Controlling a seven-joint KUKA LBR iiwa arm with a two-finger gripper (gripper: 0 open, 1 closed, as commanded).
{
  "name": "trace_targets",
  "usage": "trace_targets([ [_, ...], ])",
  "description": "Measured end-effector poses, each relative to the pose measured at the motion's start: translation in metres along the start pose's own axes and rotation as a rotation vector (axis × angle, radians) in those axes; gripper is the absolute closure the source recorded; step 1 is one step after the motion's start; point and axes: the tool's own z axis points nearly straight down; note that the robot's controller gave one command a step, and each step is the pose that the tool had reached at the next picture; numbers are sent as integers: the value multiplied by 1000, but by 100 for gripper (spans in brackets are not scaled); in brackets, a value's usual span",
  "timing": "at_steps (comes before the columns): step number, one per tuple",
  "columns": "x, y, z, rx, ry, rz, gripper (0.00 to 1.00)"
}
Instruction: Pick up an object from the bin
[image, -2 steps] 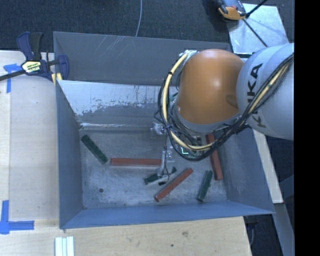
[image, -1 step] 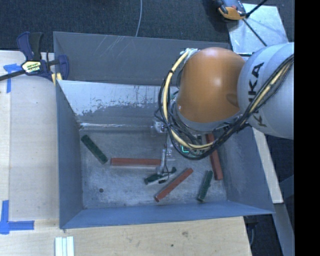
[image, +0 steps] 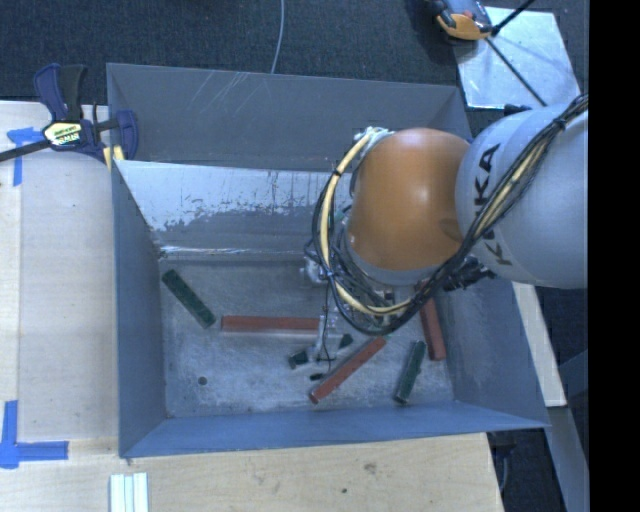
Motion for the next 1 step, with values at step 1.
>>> trace_targets([
  [1, -11, -1, 53, 1, 8, -146, 0],
])
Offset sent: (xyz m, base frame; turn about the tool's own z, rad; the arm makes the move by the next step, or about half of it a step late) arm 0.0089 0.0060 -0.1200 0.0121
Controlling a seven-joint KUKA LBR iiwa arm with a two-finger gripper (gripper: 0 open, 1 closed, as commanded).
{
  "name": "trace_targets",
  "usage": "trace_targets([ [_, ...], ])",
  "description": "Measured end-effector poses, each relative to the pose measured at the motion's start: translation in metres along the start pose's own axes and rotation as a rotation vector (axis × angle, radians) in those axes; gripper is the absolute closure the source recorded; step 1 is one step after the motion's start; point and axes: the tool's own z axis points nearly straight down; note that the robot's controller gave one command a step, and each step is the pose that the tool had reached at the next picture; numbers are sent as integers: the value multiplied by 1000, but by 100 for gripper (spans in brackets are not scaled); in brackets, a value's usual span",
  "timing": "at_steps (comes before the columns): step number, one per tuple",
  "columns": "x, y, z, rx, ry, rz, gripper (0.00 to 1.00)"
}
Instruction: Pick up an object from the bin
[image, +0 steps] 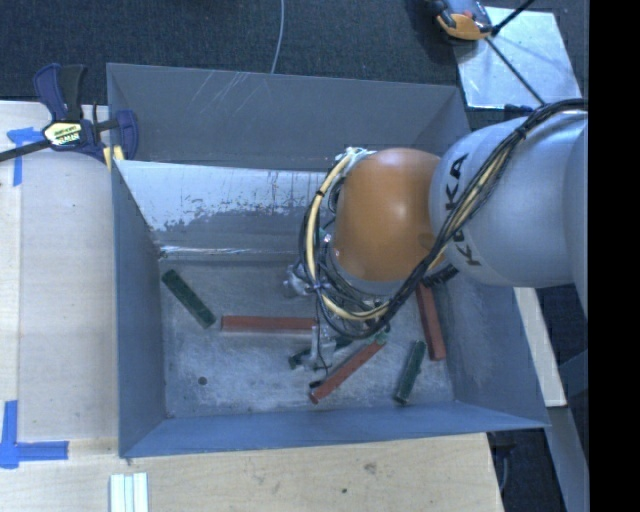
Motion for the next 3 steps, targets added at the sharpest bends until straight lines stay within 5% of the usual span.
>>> trace_targets([
  [1, -4, 8, 60, -5, -16, 157, 100],
  [2, -4, 8, 60, -5, -17, 159, 100],
  [3, -26, 15, 22, 0, 1, 162, 0],
])
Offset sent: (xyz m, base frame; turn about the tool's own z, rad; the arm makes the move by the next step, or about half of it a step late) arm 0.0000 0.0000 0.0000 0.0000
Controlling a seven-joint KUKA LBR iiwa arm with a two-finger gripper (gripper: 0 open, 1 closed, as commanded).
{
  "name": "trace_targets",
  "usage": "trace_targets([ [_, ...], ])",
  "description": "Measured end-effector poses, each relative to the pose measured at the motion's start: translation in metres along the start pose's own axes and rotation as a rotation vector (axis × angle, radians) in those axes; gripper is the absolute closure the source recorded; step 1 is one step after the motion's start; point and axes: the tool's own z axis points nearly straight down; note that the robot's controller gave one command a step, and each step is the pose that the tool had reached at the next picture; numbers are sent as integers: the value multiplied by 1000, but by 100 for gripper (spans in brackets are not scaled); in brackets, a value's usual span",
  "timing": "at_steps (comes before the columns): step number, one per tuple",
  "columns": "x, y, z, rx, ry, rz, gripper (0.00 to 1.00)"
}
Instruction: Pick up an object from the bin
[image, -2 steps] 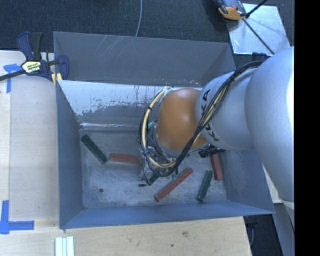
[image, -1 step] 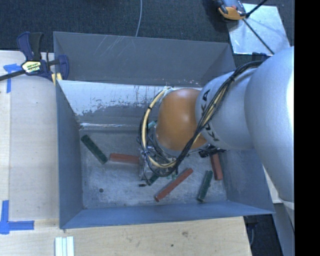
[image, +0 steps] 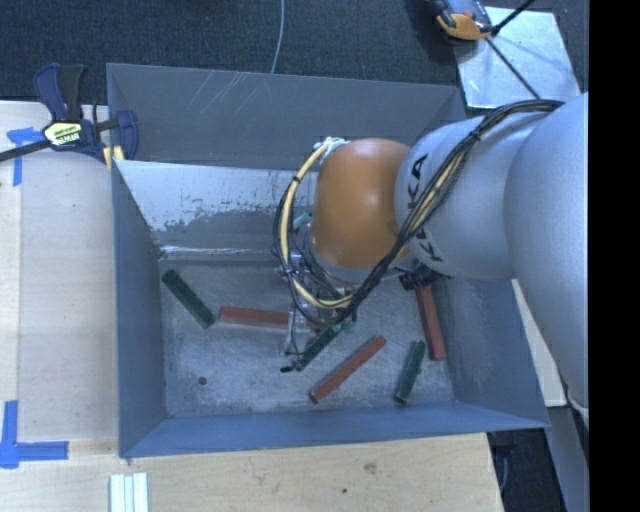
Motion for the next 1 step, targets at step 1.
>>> trace_targets([
  [1, 0, 0, 0, 0, 0, 1, 0],
])
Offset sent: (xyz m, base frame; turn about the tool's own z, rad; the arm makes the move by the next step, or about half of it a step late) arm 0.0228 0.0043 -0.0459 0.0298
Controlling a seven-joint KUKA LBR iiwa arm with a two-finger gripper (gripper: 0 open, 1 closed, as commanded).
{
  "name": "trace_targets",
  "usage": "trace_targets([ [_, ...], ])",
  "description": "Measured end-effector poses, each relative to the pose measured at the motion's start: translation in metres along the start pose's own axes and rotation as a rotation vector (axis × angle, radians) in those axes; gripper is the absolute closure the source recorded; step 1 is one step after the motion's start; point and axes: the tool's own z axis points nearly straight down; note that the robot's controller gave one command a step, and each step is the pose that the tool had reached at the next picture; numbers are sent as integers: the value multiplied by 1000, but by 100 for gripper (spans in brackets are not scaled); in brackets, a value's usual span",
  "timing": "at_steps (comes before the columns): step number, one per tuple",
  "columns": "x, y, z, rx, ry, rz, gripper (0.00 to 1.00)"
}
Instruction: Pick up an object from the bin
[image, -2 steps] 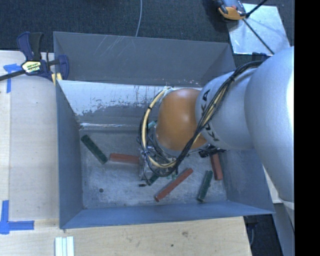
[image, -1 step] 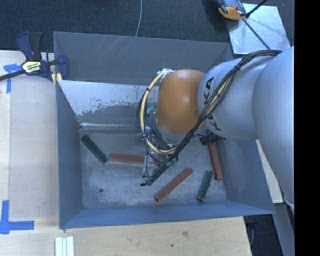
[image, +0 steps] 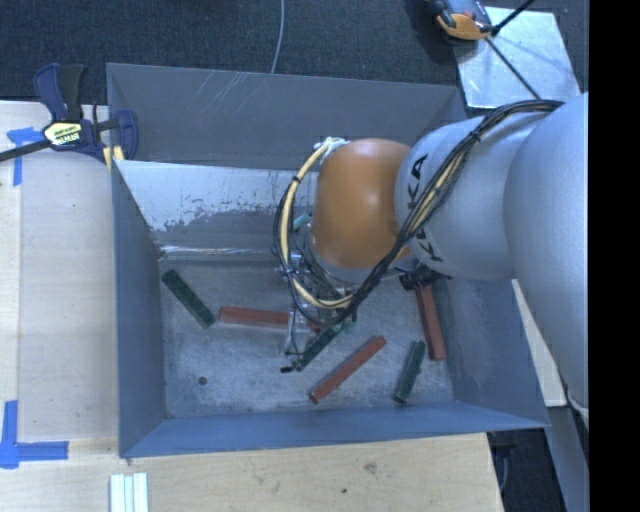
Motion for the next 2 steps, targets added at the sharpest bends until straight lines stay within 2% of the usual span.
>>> trace_targets([
  [1, -24, 6, 44, -2, -4, 28, 100],
  [2, -24, 6, 44, -2, -4, 29, 100],
])
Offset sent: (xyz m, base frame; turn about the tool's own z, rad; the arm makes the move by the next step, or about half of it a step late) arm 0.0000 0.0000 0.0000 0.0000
